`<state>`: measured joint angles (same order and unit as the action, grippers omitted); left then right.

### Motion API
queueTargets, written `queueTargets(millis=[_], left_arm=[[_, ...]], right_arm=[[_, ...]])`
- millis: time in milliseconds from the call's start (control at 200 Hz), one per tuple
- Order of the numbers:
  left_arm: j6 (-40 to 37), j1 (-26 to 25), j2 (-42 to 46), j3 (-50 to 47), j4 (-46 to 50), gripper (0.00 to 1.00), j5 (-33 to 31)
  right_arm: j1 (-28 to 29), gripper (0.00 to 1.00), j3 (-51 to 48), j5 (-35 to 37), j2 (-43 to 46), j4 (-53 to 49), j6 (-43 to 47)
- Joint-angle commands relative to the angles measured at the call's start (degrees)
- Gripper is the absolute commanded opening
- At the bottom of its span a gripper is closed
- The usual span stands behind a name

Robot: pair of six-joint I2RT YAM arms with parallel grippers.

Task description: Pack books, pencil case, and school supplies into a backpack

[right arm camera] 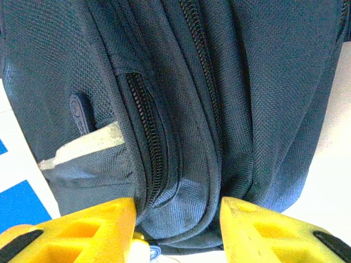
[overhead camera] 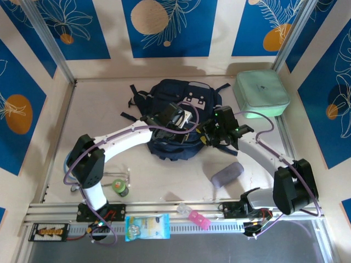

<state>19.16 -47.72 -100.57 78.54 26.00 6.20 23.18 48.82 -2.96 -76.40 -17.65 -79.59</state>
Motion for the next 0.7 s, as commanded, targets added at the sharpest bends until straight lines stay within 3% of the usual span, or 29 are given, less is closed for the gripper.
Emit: queueTargets(millis=[0, 125, 310, 460, 695], left_arm=[[-0.43, -1.14, -0.1, 1.36, -0.62, 0.0, 3.21], [-0.9, -1.14, -0.16, 1.37, 0.05, 0.0, 2.77], [-1.49, -1.14, -0.16, 1.34, 0.8, 0.0, 2.76], [-2.95, -0.99, 0.19, 1.48, 2.82, 0.0, 0.8], [-8.75, 1.9, 4.36, -0.89, 7.58, 0.0, 0.41]], right_arm=[[0.55, 0.44, 1.9, 1.29, -1.72, 2.98, -1.51], [0.55, 0.34, 2.72, 1.72, -3.08, 3.44, -0.9], [0.09, 0.32, 3.13, 1.64, -4.17, 3.79, -0.87], [-0.58, 0.12, 3.82, 1.66, -4.61, 2.99, 0.82], [-5.39, 0.06, 4.0, 3.23, -1.34, -1.31, 7.07]])
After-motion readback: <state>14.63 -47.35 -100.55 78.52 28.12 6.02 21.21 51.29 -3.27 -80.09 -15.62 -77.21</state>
